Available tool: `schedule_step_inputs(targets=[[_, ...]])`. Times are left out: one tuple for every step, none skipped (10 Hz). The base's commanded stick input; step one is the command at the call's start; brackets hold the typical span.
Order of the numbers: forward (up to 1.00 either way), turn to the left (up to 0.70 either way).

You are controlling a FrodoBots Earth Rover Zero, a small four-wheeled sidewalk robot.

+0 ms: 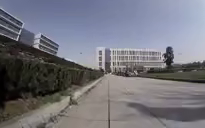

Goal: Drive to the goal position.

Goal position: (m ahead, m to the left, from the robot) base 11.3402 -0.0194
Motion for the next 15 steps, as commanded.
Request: schedule_step_inputs(targets=[[0.50, 0.00], [0.50, 0.00], [0.50, 0.00], [0.50, 0.00], [0.50, 0.00], [0.50, 0.00], [0.50, 0.00], [0.50, 0.00], [0.50, 0.00], [0.50, 0.00], [0.50, 0.00], [0.50, 0.00], [0.50, 0.00], [0.50, 0.00], [0.50, 0.00]])
